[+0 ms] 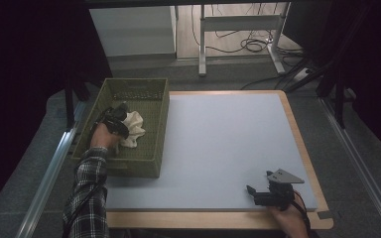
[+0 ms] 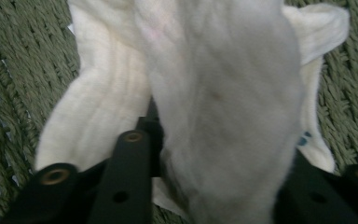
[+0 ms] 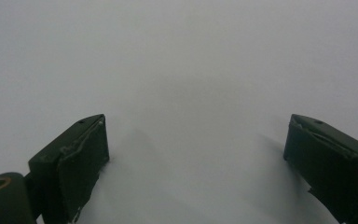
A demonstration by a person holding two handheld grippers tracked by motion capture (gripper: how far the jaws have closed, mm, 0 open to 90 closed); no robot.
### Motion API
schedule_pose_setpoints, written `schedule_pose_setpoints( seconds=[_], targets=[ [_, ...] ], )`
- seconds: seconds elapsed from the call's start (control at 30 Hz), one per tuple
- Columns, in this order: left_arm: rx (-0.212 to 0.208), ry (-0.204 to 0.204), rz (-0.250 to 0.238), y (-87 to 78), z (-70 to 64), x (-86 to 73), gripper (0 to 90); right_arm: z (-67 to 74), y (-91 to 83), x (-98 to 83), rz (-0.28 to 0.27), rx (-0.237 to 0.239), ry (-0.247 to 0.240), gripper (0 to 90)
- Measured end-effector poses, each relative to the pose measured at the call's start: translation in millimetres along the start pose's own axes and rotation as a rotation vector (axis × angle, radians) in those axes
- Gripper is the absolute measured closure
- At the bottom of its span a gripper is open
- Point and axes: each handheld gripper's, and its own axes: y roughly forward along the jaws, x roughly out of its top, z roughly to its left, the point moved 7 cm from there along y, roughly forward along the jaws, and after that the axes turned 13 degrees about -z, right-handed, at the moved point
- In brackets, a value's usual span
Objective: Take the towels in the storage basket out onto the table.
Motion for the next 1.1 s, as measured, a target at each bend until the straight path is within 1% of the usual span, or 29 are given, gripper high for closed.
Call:
schedule_pose_setpoints(
  seconds=[0.1,0.13,0.17,0.2,0.23,0.27,0.3,0.33,0.37,0.4,0.43,0.47,0.57,0.63,0.7,0.73,0.8,0.83,0.87,0.9,0.93,0.97,1.0,1.03,1.1],
  targets=[
    [0.000,0.005,-0.002,-1.5,0.1,0.3,74.1,0.0,0.0,0.0,0.000,0.000,0.000,6.5],
    [0.001,-0.002,-0.013,-3.5,1.0,0.8,74.9,0.0,0.0,0.0,0.000,0.000,0.000,6.6],
    [0.001,-0.002,-0.013,-3.5,1.0,0.8,75.1,0.0,0.0,0.0,0.000,0.000,0.000,6.6],
    [-0.009,-0.016,-0.033,-6.3,1.0,1.6,75.1,0.0,0.0,0.0,0.000,0.000,0.000,6.5],
    [-0.009,-0.016,-0.033,-6.3,1.0,1.6,75.2,0.0,0.0,0.0,0.000,0.000,0.001,6.5],
    [-0.015,-0.013,-0.054,-9.4,0.1,2.4,75.2,0.0,0.0,0.0,0.000,0.000,0.000,6.5],
    [-0.015,-0.013,-0.054,-9.4,0.1,2.4,75.2,0.0,0.0,0.0,0.000,0.000,0.001,6.5],
    [-0.031,-0.012,-0.082,-14.7,-1.8,3.6,75.2,0.0,0.0,0.0,0.000,0.000,0.001,6.5],
    [-0.031,-0.012,-0.082,-14.7,-1.8,3.6,75.1,0.0,0.0,0.0,0.000,0.000,0.000,6.5],
    [-0.052,-0.016,-0.113,-20.3,-4.1,5.4,75.1,0.0,0.0,0.0,0.000,0.000,0.000,6.5],
    [-0.052,-0.016,-0.113,-20.3,-4.1,5.4,75.1,0.0,0.0,0.0,0.000,0.000,0.000,6.5],
    [-0.061,-0.015,-0.141,-26.1,-5.7,7.1,75.1,0.0,0.0,0.0,0.000,0.000,0.000,6.5],
    [-0.059,-0.006,-0.177,-33.6,-7.0,9.3,75.0,0.0,0.0,0.0,0.000,-0.001,0.000,6.5],
    [-0.061,-0.001,-0.209,-39.6,-8.4,11.1,75.0,0.0,0.0,0.0,0.000,-0.001,0.000,6.5],
    [-0.062,-0.002,-0.218,-41.5,-8.9,11.6,74.9,0.0,0.0,0.0,0.000,-0.001,0.000,6.5],
    [-0.060,0.000,-0.250,-47.2,-10.2,13.2,74.9,0.0,0.1,0.0,0.000,-0.001,0.000,6.5],
    [-0.058,0.000,-0.271,-52.3,-10.6,14.1,74.9,0.0,0.1,0.0,0.000,-0.001,0.000,6.5],
    [-0.058,0.000,-0.271,-52.3,-10.6,14.1,74.9,0.0,0.1,0.0,0.000,-0.001,0.000,6.5],
    [-0.062,-0.002,-0.297,-57.5,-11.0,15.2,74.9,0.0,0.1,0.0,0.000,-0.001,0.000,6.5],
    [-0.062,-0.002,-0.297,-57.5,-11.0,15.2,74.9,0.0,0.1,0.0,0.000,-0.001,0.000,6.5],
    [-0.063,-0.003,-0.324,-62.9,-11.7,16.5,74.9,0.0,0.1,0.0,0.000,-0.001,0.000,6.5],
    [-0.075,-0.005,-0.334,-65.3,-12.4,16.9,74.9,0.0,0.1,0.0,0.000,-0.001,0.000,6.5],
    [-0.075,-0.005,-0.334,-65.3,-12.4,16.9,74.8,0.0,0.1,0.0,0.000,-0.001,0.000,6.5],
    [-0.081,-0.006,-0.358,-69.2,-13.4,17.6,74.7,0.0,0.1,0.0,0.000,-0.001,0.000,6.5],
    [-0.079,-0.005,-0.364,-70.4,-13.5,17.6,74.7,0.0,0.1,0.0,0.000,-0.001,0.000,6.6]
  ],
)
